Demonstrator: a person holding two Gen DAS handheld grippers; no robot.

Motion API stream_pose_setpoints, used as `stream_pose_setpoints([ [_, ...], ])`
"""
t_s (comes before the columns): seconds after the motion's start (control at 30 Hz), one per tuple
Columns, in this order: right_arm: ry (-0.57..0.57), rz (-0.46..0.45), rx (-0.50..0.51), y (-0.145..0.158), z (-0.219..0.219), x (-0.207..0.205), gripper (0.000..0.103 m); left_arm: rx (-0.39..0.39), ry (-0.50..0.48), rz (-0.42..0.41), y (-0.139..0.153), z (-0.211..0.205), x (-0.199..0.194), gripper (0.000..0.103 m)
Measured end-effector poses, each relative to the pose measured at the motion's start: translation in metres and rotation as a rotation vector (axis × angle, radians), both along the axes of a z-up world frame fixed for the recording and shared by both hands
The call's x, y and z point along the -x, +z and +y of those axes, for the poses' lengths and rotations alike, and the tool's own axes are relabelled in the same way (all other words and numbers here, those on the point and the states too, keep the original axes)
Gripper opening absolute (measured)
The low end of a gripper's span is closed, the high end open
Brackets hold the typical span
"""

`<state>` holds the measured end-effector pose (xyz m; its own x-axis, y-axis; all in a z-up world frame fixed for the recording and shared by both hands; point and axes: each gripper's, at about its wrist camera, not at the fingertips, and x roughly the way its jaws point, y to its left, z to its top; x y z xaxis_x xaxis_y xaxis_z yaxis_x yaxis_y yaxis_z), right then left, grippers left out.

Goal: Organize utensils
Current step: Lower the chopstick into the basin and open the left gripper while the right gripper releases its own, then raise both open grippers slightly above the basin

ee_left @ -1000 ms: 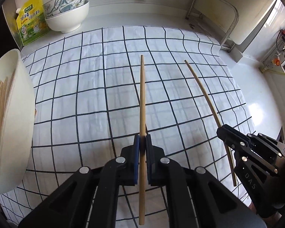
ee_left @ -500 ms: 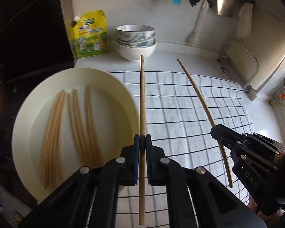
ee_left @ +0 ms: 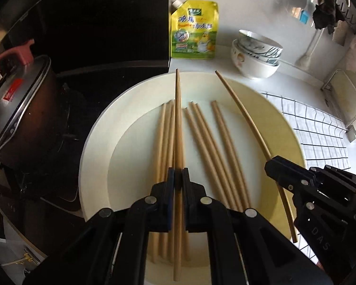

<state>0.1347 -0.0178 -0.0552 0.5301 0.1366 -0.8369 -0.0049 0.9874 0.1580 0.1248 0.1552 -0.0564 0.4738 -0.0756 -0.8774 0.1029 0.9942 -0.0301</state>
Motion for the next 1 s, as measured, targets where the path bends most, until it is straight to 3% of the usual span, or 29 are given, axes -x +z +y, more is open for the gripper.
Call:
stream_pose_setpoints([
  [0.37,-0.057,0.080,0.001,-0.023,0.012,-0.010,0.007,0.021,-0.017,0.058,-0.024,0.012,-0.009,0.008],
  [0.43,-0.068,0.076,-0.003,-0.023,0.011,-0.009,0.011,0.022,-0.005,0.058,-0.024,0.014,-0.009,0.023],
  [0.47,-0.076,0.068,-0.004,-0.022,0.010,-0.008,0.019,0.020,0.009,0.057,-0.024,0.017,-0.009,0.038],
  [0.53,-0.079,0.051,0.010,-0.019,0.010,-0.005,0.023,0.024,0.028,0.047,-0.020,0.021,-0.007,0.050],
  [0.7,-0.071,0.020,0.037,-0.009,0.010,0.005,0.023,0.035,0.060,0.030,-0.008,0.030,0.001,0.057],
  [1.0,-0.067,0.000,0.038,0.005,0.011,0.021,0.027,0.026,0.071,-0.006,0.014,0.032,0.019,0.058],
])
